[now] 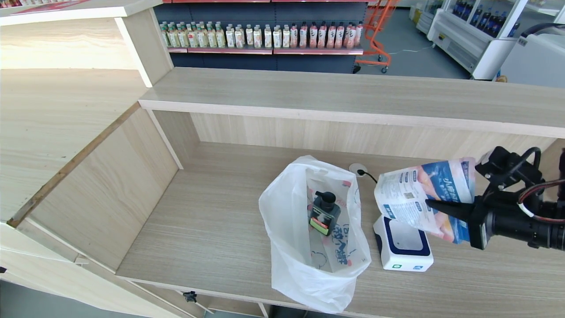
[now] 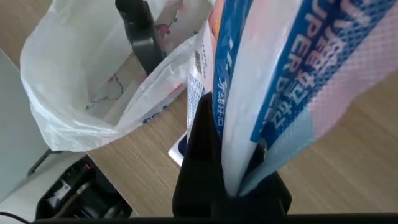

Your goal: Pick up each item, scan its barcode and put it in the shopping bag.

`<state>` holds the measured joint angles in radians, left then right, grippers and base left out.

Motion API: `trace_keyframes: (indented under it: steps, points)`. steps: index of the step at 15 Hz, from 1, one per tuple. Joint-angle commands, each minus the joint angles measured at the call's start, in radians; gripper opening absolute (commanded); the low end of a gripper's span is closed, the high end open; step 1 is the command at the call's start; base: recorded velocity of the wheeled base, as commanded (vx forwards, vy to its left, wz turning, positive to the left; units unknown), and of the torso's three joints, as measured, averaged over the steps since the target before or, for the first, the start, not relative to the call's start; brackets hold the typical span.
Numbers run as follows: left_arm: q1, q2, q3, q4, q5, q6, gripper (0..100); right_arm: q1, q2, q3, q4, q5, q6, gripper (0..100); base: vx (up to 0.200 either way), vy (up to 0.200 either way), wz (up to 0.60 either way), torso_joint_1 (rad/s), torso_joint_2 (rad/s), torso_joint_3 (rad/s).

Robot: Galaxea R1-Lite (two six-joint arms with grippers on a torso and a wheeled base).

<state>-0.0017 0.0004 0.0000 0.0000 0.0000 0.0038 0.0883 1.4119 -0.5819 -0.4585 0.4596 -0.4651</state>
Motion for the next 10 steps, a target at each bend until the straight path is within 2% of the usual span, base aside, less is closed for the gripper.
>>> trace_keyframes:
  steps: [1,3,4,5,7,10]
  points:
    - [0.0,0.0,0.0,0.0,0.0,-0.001,100,0.149,-0.013,-0.059,-0.002,-0.073,0.296,0,0.0,0.0,0.0,0.0,0.0,0.0]
    - [0.0,0.0,0.0,0.0,0.0,-0.001,100,0.266,-0.008,-0.075,-0.002,-0.125,0.533,0,0.0,0.0,0.0,0.0,0.0,0.0]
    - [0.0,0.0,0.0,0.0,0.0,0.001,100,0.289,-0.005,-0.076,-0.002,-0.128,0.572,0,0.0,0.0,0.0,0.0,0.0,0.0]
    - [0.0,0.0,0.0,0.0,0.0,-0.001,100,0.353,0.004,-0.078,0.001,-0.131,0.684,0,0.0,0.0,0.0,0.0,0.0,0.0]
    - [0.0,0.0,0.0,0.0,0.0,-0.001,100,0.395,0.016,-0.078,0.07,-0.134,0.758,0,0.0,0.0,0.0,0.0,0.0,0.0]
    - [0.0,0.0,0.0,0.0,0.0,-0.001,100,0.398,0.024,-0.07,0.139,-0.133,0.833,0,0.0,0.0,0.0,0.0,0.0,0.0]
